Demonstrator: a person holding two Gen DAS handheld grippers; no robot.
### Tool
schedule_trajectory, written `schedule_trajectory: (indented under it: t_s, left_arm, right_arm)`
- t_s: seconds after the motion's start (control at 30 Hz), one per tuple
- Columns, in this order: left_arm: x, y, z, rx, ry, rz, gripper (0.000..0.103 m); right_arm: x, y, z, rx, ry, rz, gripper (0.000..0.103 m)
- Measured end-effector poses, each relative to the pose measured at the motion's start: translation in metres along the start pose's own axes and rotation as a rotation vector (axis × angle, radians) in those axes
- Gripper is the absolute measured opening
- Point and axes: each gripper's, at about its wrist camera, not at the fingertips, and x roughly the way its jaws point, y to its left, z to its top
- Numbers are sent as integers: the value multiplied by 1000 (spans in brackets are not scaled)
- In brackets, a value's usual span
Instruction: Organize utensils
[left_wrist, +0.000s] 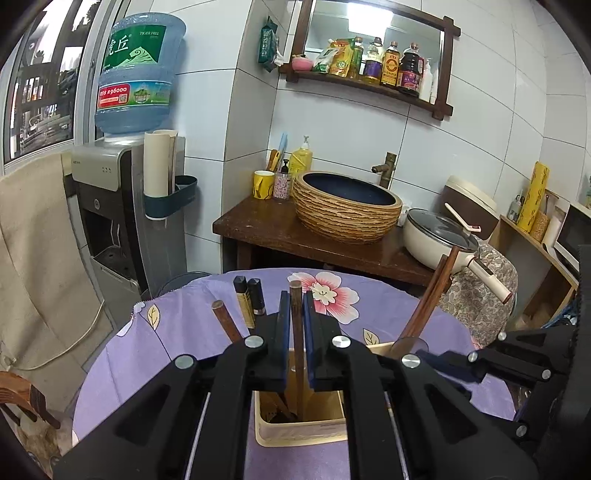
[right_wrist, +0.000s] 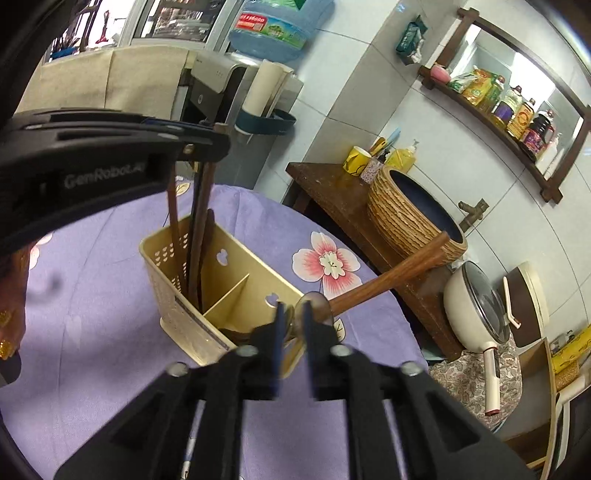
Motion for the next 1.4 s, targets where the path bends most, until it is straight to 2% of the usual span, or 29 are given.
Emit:
schedule_trajectory:
  t_s: [0.03, 0.07, 0.13, 0.17, 0.2, 0.27, 0.3, 0.33, 0.37, 0.4, 0.47, 0.67, 0.73, 0.83, 0.97, 1.07, 1.13, 1.2, 1.4]
  left_arm:
    - [-3, 0, 1, 0, -7, 0, 7]
    - [-8, 1, 2, 4, -17, -2, 8]
    - [-18, 1, 4, 7, -37, -8, 13]
    - [-28, 2, 4, 9, -58, -11, 27]
    - [-39, 5, 3, 4, -85, -11, 51]
    - [-66, 14, -1, -32, -166, 6, 79]
    - [-79, 18, -5, -50, -199, 9, 83]
    - [-92, 22, -10, -68, -227, 13, 86]
    - [-103, 25, -17, -77, -244, 17, 94]
    - [-117, 28, -27, -75, -256, 19, 98]
    - [-138, 28, -50, -52, -280, 41, 98]
    - [-180, 14, -124, 7, -278, 123, 98]
    - [-196, 6, -155, 27, -280, 132, 98]
    - [-208, 2, -199, 11, -226, 107, 98]
    - [-223, 1, -260, 10, -178, 122, 98]
    - [-235, 0, -287, 33, -151, 121, 98]
    - [-242, -4, -296, 66, -166, 145, 98]
    - [-252, -4, -304, 76, -175, 142, 98]
    - [-273, -5, -308, 56, -195, 72, 98]
  right_arm:
    - [-3, -3, -1, 19, -15, -7, 60]
    - [-11, -7, -3, 47, -52, -5, 64]
    - [-25, -13, -6, 80, -106, -2, 64]
    - [-33, -16, -9, 99, -126, -8, 64]
    - [-39, -20, -11, 114, -144, -20, 64]
    - [-57, -24, -23, 145, -195, -57, 71]
    - [-66, -25, -30, 163, -218, -62, 73]
    - [-75, -25, -38, 189, -240, -61, 82]
    - [-85, -26, -48, 229, -266, -58, 92]
    - [-93, -26, -57, 262, -287, -56, 95]
    - [-112, -22, -82, 347, -340, -49, 97]
    - [-141, 20, -147, 458, -386, -22, 97]
    - [-145, 41, -172, 484, -377, -43, 97]
    - [-150, 70, -215, 561, -345, -38, 97]
    - [-159, 103, -274, 640, -289, -17, 97]
    - [-176, 123, -304, 647, -279, -38, 97]
    - [-197, 133, -321, 634, -315, -87, 97]
    - [-211, 135, -326, 642, -340, -87, 97]
    - [-232, 132, -318, 673, -393, -57, 97]
